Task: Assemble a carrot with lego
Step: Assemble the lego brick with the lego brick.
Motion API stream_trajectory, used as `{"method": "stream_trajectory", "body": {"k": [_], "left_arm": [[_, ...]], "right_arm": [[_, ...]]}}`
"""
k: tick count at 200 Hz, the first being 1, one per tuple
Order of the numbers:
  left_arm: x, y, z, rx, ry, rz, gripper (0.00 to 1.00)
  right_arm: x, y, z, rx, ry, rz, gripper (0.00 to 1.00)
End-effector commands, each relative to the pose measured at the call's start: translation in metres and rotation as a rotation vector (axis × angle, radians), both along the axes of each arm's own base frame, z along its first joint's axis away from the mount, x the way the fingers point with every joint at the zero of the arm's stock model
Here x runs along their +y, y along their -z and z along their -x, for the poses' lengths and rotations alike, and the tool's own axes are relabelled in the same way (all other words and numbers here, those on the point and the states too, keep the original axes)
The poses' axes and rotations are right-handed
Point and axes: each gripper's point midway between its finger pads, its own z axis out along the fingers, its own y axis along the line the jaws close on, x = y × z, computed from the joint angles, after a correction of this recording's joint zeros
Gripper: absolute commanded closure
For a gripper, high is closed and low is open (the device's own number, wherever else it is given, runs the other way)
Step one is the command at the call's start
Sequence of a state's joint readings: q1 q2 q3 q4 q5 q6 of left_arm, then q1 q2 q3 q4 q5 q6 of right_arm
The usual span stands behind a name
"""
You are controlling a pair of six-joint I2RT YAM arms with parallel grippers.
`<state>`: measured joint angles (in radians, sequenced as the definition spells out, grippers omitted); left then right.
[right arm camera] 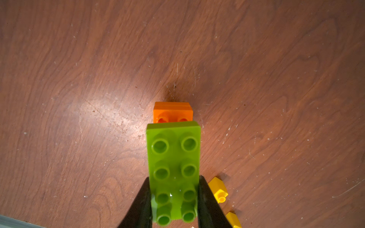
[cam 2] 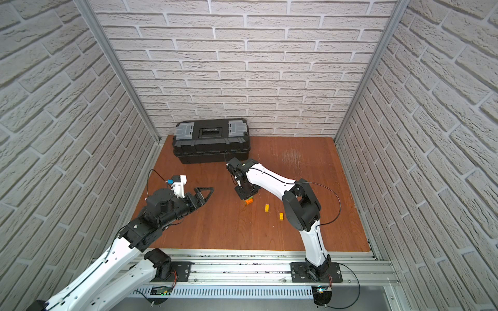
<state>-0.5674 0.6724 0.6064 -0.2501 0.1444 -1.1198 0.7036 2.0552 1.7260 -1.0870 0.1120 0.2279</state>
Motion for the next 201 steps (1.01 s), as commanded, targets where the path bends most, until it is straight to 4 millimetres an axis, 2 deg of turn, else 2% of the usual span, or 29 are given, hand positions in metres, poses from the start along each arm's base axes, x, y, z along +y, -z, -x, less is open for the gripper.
{"method": "stream_trajectory", "body": {"k": [1, 73, 79, 109, 111, 115, 138, 201], "left_arm": [[0.002, 0.0, -0.004, 0.007, -0.02, -0.013, 0.06], [-0.001, 0.0, -0.008, 0.03, -0.027, 0.005, 0.17], [-0.002, 0.008, -0.01, 0.051, -0.029, -0.011, 0.17], [-0.001, 0.012, -0.011, 0.06, -0.038, -0.01, 0.19], [-0.001, 0.012, -0.011, 0.06, -0.039, -0.009, 0.19], [-0.001, 0.013, -0.011, 0.062, -0.04, -0.012, 0.19], [0.001, 0.017, -0.011, 0.071, -0.048, -0.018, 0.2], [0.001, 0.025, -0.013, 0.094, -0.048, -0.059, 0.21]], "right_arm": [[-0.002, -0.012, 0.003, -0.022, -0.008, 0.003, 0.98], [-0.006, -0.014, 0.007, -0.025, 0.023, -0.003, 0.98], [-0.006, -0.016, 0.007, -0.027, 0.029, -0.008, 0.98], [-0.006, -0.019, 0.008, -0.03, 0.074, -0.017, 0.98], [-0.006, -0.028, 0.008, -0.047, 0.077, -0.033, 0.98], [-0.006, -0.032, 0.008, -0.054, 0.084, -0.042, 0.98], [-0.004, -0.037, 0.008, -0.061, 0.131, -0.064, 0.98], [-0.001, -0.029, 0.014, -0.037, 0.186, -0.084, 0.98]]}}
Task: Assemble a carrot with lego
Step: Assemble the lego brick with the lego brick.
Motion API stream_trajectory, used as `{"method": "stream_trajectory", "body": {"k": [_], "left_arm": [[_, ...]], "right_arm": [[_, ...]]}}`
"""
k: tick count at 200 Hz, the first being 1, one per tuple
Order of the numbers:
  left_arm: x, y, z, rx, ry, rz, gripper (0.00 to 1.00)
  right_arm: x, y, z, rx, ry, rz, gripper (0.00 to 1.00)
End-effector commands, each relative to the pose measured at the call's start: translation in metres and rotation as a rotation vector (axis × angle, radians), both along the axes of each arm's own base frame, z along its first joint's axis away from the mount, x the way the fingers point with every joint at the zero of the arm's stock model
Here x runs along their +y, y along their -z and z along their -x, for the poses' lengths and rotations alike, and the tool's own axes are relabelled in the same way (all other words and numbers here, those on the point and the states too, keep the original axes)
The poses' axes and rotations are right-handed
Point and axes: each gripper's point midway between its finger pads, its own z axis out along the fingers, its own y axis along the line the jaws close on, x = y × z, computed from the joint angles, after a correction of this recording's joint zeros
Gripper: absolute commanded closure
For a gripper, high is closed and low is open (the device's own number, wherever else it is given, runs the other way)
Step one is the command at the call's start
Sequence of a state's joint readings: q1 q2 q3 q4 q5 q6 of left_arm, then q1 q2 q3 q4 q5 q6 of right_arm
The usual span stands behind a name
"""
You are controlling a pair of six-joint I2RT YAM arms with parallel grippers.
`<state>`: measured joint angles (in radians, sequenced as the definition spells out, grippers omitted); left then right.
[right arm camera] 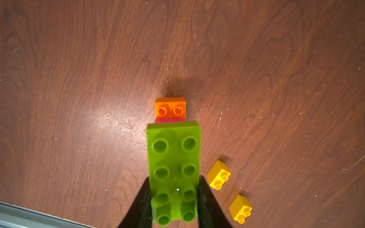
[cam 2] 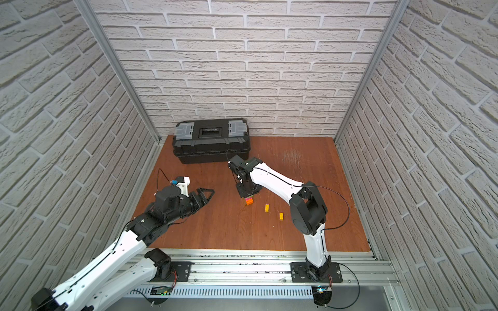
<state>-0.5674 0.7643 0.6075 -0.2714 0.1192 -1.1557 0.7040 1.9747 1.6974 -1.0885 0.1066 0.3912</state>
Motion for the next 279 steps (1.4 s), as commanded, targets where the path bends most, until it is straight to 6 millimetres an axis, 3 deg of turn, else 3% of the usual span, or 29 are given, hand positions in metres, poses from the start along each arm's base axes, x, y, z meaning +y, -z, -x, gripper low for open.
{"method": "stream_trajectory", "body": {"k": [1, 89, 96, 165, 224, 279], "left_arm": [[0.001, -0.004, -0.005, -0.015, -0.009, -0.015, 0.21], [-0.009, -0.007, -0.014, -0.011, 0.015, -0.016, 0.33], [-0.009, -0.007, -0.015, -0.012, 0.015, -0.014, 0.35], [-0.02, -0.006, -0.017, -0.001, 0.044, 0.006, 0.48], [-0.023, -0.002, -0.015, 0.012, 0.053, 0.004, 0.49], [-0.024, -0.001, -0.015, 0.017, 0.057, 0.0, 0.45]], "right_arm": [[0.002, -0.006, 0.008, 0.001, 0.025, -0.025, 0.98], [0.007, 0.003, 0.01, 0.017, 0.019, -0.012, 0.98], [0.007, 0.015, 0.01, 0.039, 0.015, 0.011, 0.98], [0.006, 0.027, 0.008, 0.053, 0.002, 0.043, 0.98], [0.007, 0.025, 0.004, 0.048, -0.008, 0.051, 0.95], [0.007, 0.024, 0.005, 0.058, -0.019, 0.058, 0.82]]}}
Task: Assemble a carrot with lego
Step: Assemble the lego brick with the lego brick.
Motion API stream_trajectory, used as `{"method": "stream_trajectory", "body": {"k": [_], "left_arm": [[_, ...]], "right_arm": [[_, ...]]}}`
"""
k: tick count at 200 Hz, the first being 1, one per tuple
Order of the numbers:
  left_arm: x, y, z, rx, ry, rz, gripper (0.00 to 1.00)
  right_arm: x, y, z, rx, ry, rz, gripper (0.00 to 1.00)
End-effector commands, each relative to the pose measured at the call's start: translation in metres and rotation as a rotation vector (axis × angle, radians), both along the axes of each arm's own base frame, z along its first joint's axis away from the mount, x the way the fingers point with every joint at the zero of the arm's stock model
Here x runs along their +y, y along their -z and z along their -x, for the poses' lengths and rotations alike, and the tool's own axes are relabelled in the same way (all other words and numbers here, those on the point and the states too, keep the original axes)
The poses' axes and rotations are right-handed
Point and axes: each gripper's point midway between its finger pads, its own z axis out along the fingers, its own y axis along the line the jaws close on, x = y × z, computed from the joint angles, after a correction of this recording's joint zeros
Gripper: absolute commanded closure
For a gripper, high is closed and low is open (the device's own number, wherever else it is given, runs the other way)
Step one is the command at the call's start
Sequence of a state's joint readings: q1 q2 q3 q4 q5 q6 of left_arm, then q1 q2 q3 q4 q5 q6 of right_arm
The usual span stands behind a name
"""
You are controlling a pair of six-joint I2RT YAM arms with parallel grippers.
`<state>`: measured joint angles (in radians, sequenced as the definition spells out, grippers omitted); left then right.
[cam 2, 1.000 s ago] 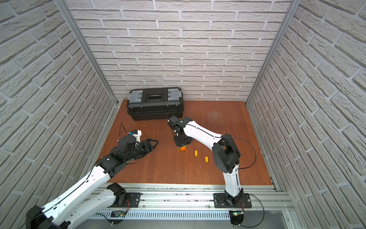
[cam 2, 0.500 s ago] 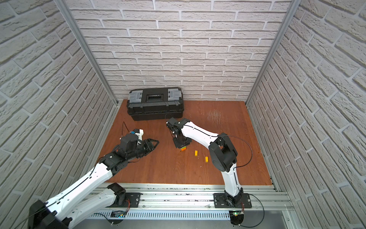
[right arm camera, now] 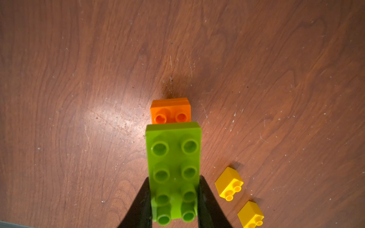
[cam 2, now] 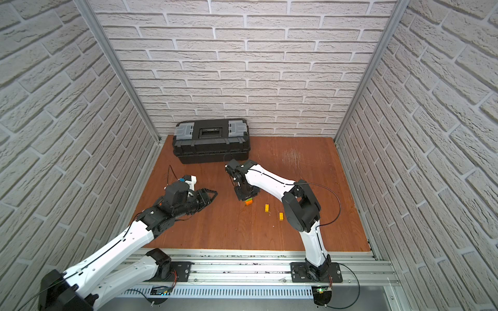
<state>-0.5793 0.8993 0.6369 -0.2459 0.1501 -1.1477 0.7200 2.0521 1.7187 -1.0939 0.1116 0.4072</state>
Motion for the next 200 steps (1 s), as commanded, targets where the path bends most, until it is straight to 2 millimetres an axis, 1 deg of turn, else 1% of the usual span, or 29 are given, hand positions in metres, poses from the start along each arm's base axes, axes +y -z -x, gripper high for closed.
{"method": "stream_trajectory", "body": {"k": [1, 17, 32, 73, 122, 162, 168, 200], "left_arm": [[-0.008, -0.02, -0.006, -0.053, 0.014, 0.037, 0.45], [-0.008, -0.02, -0.006, -0.051, 0.014, 0.035, 0.42], [-0.007, -0.019, -0.005, -0.05, 0.014, 0.033, 0.38], [-0.006, -0.018, -0.006, -0.044, 0.01, 0.024, 0.29], [-0.006, -0.018, -0.006, -0.04, 0.007, 0.02, 0.26], [-0.005, -0.015, -0.005, -0.035, 0.005, 0.017, 0.24], [-0.004, -0.016, -0.005, -0.036, 0.005, 0.017, 0.24], [-0.003, -0.015, -0.003, -0.035, 0.002, 0.013, 0.23]], "right_arm": [[0.001, 0.0, 0.003, 0.015, -0.018, 0.016, 0.81], [0.0, 0.0, 0.003, 0.017, -0.018, 0.017, 0.76], [0.001, 0.0, 0.004, 0.017, -0.019, 0.016, 0.72], [0.002, -0.002, 0.004, 0.023, -0.021, 0.015, 0.66], [0.003, -0.004, 0.004, 0.024, -0.018, 0.01, 0.61], [0.004, -0.003, 0.006, 0.027, -0.017, 0.006, 0.54], [0.004, -0.005, 0.005, 0.024, -0.016, 0.004, 0.53], [0.006, -0.012, 0.004, 0.012, -0.016, -0.009, 0.5]]}}
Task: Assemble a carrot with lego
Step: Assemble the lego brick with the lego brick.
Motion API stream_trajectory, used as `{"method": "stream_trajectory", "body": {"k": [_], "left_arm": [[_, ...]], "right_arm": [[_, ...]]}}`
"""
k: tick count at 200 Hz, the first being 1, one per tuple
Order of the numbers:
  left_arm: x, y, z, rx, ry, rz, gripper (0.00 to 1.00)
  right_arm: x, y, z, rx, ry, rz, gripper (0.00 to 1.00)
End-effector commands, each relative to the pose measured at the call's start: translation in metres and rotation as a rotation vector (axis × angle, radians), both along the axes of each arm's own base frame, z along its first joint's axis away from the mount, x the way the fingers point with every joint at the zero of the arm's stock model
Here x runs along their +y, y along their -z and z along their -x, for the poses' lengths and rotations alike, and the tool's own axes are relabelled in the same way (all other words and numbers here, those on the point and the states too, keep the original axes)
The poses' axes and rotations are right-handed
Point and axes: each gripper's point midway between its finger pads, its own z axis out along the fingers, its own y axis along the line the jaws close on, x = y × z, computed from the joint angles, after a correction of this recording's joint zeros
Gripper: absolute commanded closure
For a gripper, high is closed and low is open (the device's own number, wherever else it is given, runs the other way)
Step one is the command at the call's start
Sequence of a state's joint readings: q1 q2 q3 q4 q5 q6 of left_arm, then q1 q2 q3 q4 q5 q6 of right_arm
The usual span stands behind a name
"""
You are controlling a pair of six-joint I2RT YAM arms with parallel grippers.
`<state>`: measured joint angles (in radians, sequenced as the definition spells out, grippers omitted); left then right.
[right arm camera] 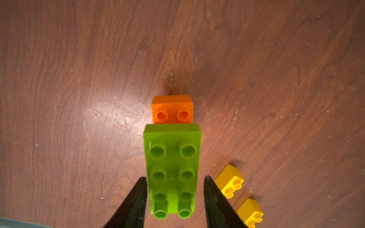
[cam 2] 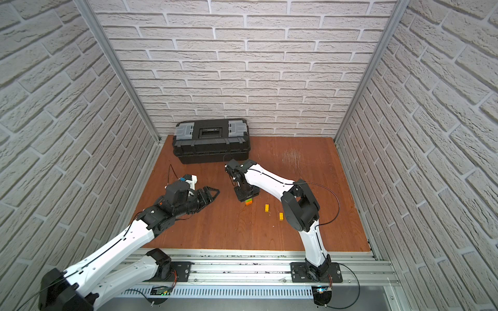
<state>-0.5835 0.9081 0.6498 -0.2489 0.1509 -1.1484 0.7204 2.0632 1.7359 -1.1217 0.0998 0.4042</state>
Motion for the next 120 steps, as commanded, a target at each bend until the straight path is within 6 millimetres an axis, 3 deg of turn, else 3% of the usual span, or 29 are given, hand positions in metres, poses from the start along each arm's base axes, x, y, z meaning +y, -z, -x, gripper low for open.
{"method": "stream_trajectory", "body": {"k": [1, 85, 104, 107, 120], "left_arm": [[-0.001, -0.012, -0.002, -0.034, -0.002, 0.012, 0.23], [0.004, -0.012, 0.001, -0.036, -0.007, -0.004, 0.22], [0.005, -0.012, 0.002, -0.039, -0.01, -0.005, 0.22], [0.005, -0.011, 0.002, -0.038, -0.01, -0.006, 0.21], [0.006, -0.012, 0.002, -0.041, -0.014, -0.005, 0.22]], "right_arm": [[0.006, -0.012, 0.0, -0.012, -0.012, -0.016, 0.5], [0.003, -0.053, -0.001, -0.067, -0.016, -0.044, 0.44], [0.005, -0.057, -0.004, -0.082, -0.012, -0.061, 0.49], [0.005, -0.068, -0.004, -0.104, -0.01, -0.082, 0.51], [0.006, -0.071, -0.007, -0.116, -0.006, -0.1, 0.63]]}}
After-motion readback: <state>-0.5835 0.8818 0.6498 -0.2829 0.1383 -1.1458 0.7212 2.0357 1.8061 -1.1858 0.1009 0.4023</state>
